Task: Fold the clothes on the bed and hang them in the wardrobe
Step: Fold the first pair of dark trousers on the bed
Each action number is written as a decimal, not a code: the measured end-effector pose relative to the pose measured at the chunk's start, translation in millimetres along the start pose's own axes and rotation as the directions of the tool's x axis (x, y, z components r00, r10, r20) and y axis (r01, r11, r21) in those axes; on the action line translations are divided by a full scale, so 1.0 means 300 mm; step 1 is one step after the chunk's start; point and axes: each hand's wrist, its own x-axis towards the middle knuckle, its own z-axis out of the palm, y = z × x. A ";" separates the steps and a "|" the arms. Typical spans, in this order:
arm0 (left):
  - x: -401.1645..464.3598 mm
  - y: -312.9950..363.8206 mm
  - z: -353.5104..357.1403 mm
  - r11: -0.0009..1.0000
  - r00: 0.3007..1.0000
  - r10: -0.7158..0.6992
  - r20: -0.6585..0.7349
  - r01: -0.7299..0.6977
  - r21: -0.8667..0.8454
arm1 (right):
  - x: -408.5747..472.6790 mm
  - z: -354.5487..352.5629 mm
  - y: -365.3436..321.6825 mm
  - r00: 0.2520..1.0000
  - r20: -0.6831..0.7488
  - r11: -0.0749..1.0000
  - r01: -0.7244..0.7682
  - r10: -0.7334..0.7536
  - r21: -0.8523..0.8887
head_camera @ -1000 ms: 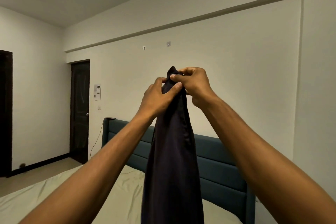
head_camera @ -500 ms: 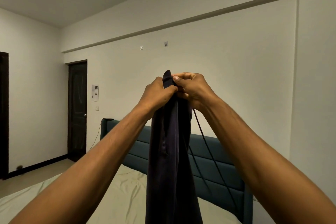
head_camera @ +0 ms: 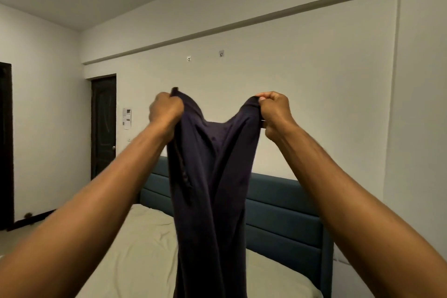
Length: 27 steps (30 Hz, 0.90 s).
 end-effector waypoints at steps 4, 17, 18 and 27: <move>0.056 -0.022 -0.105 0.996 0.982 -0.045 -0.185 0.030 -0.083 | 0.054 -0.090 0.018 0.982 -0.185 0.999 0.049 -0.047 0.006; -0.057 0.114 -0.314 0.573 0.404 0.751 -0.523 -0.791 0.212 | -0.026 -0.147 -0.192 0.583 -0.516 0.719 0.688 -0.627 -0.097; -0.045 0.144 -0.333 0.536 0.352 0.750 -0.559 -0.819 0.204 | -0.031 -0.148 -0.230 0.546 -0.537 0.678 0.731 -0.643 -0.068; -0.074 0.197 -0.067 0.885 0.960 0.253 0.119 -0.180 -0.430 | -0.008 0.218 -0.314 0.827 -0.017 0.818 0.559 -0.563 0.136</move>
